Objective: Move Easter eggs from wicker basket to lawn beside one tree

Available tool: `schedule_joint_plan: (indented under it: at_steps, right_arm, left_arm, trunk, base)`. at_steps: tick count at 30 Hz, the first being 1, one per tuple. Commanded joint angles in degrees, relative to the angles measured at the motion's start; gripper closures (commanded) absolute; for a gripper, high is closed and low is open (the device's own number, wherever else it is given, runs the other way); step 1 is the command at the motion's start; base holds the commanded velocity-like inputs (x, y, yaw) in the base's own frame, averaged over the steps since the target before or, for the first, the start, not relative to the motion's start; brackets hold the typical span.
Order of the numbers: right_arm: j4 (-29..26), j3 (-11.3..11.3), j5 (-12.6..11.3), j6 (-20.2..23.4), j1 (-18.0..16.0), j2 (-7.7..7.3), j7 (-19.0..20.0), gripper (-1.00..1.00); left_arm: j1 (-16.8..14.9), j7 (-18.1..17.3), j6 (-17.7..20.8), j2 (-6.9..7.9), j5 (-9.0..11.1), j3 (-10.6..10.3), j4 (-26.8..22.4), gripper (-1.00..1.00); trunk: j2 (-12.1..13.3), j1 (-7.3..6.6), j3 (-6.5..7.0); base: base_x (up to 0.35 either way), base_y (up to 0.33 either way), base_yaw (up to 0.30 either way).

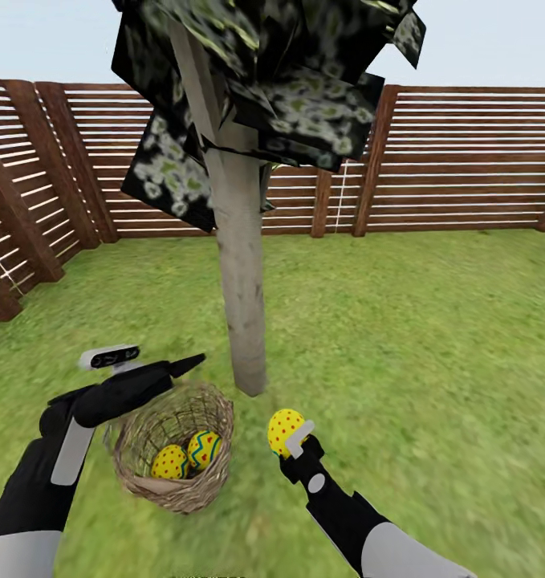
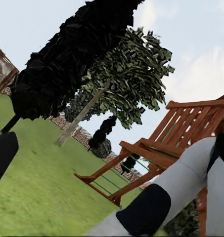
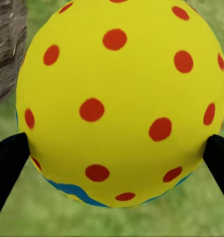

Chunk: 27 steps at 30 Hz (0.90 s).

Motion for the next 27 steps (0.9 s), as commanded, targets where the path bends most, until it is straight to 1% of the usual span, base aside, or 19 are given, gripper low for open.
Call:
schedule_joint_plan:
  at_steps: [1, 2, 4, 6, 7, 8, 9, 10, 12, 14, 15, 16, 17, 19, 20, 21, 23, 25, 27]
  right_arm:
    - [-0.38, 0.27, 0.36, 0.21, -0.09, -0.01, -0.42, 1.0]
    - [-1.06, 0.21, 0.32, 0.25, -0.14, -0.01, -0.47, 1.0]
    - [-1.3, 0.18, 0.31, 0.33, -0.17, 0.12, -0.48, 1.0]
    - [-1.34, 0.18, 0.31, 0.33, -0.16, 0.14, -0.49, 1.0]
    - [-1.35, 0.18, 0.31, 0.3, -0.17, 0.14, -0.5, 1.0]
    - [-1.35, 0.18, 0.31, 0.28, -0.17, 0.14, -0.5, 1.0]
    - [-1.35, 0.18, 0.31, 0.27, -0.19, 0.14, -0.5, 1.0]
    - [-1.4, 0.18, 0.3, 0.24, -0.27, 0.14, -0.5, 1.0]
    - [-1.43, 0.15, 0.32, 0.16, -0.56, 0.14, -0.4, 1.0]
    - [-1.14, 0.11, 0.19, 0.61, -0.67, 0.14, -0.43, 1.0]
    - [-0.73, -0.14, 0.03, 1.02, -1.43, 0.14, -0.96, 1.0]
    - [-0.11, -1.09, -0.25, 1.14, -2.99, 0.14, -2.17, 1.0]
    - [1.52, -3.23, -0.94, 1.43, -5.39, 0.14, -3.09, 1.0]
    - [10.48, -9.66, -2.42, 2.45, -12.79, 0.14, -3.58, 1.0]
    - [14.41, -11.73, -2.65, 2.38, -15.49, 0.05, -3.63, 1.0]
    - [15.53, -12.33, -2.72, 2.37, -16.35, 0.01, -3.65, 1.0]
    - [16.26, -12.71, -2.76, 2.31, -16.87, -0.04, -3.66, 1.0]
    - [16.79, -12.81, -2.68, 2.24, -16.98, 0.1, -3.47, 1.0]
    - [16.83, -12.51, -2.23, 1.81, -16.95, 0.14, -3.23, 1.0]
  left_arm:
    - [0.1, -0.2, 0.61, 1.28, -0.05, 1.27, -0.09, -1.0]
    - [0.58, -0.2, 0.58, 2.9, -0.21, 3.44, -0.14, -1.0]
    - [1.03, -0.2, 0.49, 4.94, -0.13, 5.35, -0.13, -1.0]
    - [1.14, -0.2, 0.39, 5.72, -0.02, 6.48, -0.03, -1.0]
    - [1.15, -0.2, 0.43, 5.86, -0.02, 7.55, -0.05, -1.0]
    - [1.16, -0.2, 0.56, 6.17, -0.03, 9.63, -0.08, -1.0]
    - [1.16, -0.2, 1.03, 6.49, -0.03, 11.18, -0.12, -1.0]
    - [1.16, -0.2, 1.67, 7.2, -0.01, 12.36, -0.29, -1.0]
    - [1.16, -0.2, 2.05, 8.18, 0.05, 13.17, -0.7, -1.0]
    - [1.09, -0.2, 2.25, 8.35, 0.07, 13.37, -1.65, -1.0]
    - [1.08, -0.2, 2.33, 8.45, 0.77, 13.45, -2.07, -1.0]
    - [1.07, -0.2, 2.32, 8.54, 2.39, 13.48, -2.19, -1.0]
    - [1.07, -0.2, 2.31, 8.87, 3.69, 13.45, -2.24, -1.0]
    - [1.07, -0.2, 2.31, 9.66, 4.58, 13.38, -2.27, -1.0]
    - [1.07, -0.2, 2.31, 9.94, 5.31, 13.34, -2.29, -1.0]
    - [1.07, -0.2, 2.31, 10.01, 5.69, 13.33, -2.28, -1.0]
    - [1.07, -0.2, 2.31, 10.13, 6.21, 13.26, -2.28, -1.0]
    - [1.11, -0.2, 2.31, 10.15, 7.09, 13.24, -2.27, -1.0]
    - [1.15, -0.2, 2.31, 10.16, 7.3, 13.23, -2.22, -1.0]
  trunk:
    - [-0.02, -0.01, -0.05]
    - [-0.02, -0.01, -0.05]
    - [-0.02, -0.01, -0.05]
    - [-0.02, -0.01, -0.05]
    - [-0.02, -0.01, -0.05]
    - [-0.42, 0.21, -0.23]
    - [-0.82, 0.43, -0.41]
    - [-1.22, 0.65, -0.58]
    - [-2.02, 1.09, -0.94]
    - [-2.83, 1.53, -1.3]
    - [-3.23, 1.75, -1.48]
    - [-3.63, 1.97, -1.66]
    - [-4.03, 2.19, -1.84]
    - [-4.83, 2.63, -2.2]
    - [-5.23, 2.85, -2.38]
    - [-5.63, 3.07, -2.56]
    - [-6.44, 3.51, -2.92]
    - [-7.24, 3.95, -3.28]
    - [-8.04, 4.39, -3.64]
  base:
    - [0.0, 0.0, 0.295]
    - [0.0, 0.0, 0.295]
    - [0.0, 0.0, 0.295]
    - [0.0, 0.0, 0.295]
    - [0.0, 0.0, 0.295]
    - [0.0, 0.0, 0.295]
    - [0.0, 0.0, 0.295]
    - [0.0, 0.0, 0.192]
    - [0.0, 0.0, 0.065]
    - [0.0, 0.0, 0.012]
    - [0.0, 0.0, 0.002]
    - [0.0, 0.0, 0.0]
    - [0.0, 0.0, 0.0]
    - [0.0, 0.0, 0.0]
    - [0.0, 0.0, 0.0]
    - [0.0, 0.0, 0.0]
    - [0.0, 0.0, 0.0]
    - [0.0, 0.0, 0.0]
    - [0.0, 0.0, 0.0]
